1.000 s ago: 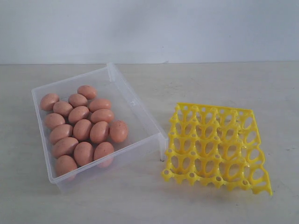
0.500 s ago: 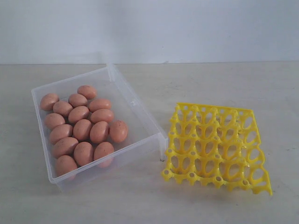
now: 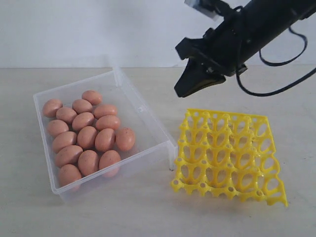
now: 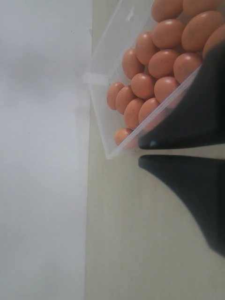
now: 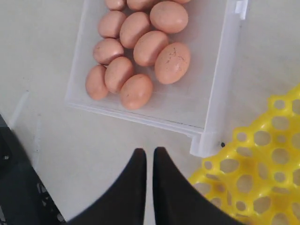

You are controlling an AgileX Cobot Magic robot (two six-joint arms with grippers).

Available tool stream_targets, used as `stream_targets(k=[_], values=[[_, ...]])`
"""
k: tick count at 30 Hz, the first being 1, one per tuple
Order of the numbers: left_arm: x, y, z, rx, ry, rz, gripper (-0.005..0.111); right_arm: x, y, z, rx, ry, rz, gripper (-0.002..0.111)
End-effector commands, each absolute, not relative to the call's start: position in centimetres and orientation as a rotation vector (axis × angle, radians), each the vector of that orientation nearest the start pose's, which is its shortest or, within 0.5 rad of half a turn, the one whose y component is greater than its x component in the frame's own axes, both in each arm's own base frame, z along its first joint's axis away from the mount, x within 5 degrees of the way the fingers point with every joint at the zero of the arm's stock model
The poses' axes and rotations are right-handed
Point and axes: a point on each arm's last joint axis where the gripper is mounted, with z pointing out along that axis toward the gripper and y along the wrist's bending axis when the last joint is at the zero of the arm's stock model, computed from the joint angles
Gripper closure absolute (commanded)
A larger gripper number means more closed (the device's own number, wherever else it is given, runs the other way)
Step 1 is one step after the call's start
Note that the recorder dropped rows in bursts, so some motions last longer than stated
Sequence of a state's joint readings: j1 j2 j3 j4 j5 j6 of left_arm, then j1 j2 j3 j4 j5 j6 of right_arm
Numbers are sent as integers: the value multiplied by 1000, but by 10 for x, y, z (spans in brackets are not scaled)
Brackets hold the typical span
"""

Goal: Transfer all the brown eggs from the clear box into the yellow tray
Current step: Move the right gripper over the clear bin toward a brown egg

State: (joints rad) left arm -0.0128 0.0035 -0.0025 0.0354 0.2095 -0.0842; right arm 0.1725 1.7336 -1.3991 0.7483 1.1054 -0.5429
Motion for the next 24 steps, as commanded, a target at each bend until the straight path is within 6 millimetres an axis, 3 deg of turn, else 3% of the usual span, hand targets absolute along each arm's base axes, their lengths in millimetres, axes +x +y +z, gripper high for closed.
stream_targets(k=[1,7,11,15,17,21,24], values=[[56,0,194,-39,1690,-39,103,349,137,270,-704,2566,905,108],[56,0,194,-39,1690,-39,103,348,169,254,-956,2459,840,106],[56,0,194,-39,1690,-39,103,350,183,245,-1002,2422,800,89],[56,0,194,-39,1690,-39,103,358,186,240,-933,2397,762,59],[56,0,194,-39,1690,-39,103,361,185,240,-868,2413,761,49],[56,0,194,-39,1690,-39,103,357,187,243,-703,2499,861,48],[56,0,194,-39,1690,-39,103,352,187,244,-682,2549,917,48]])
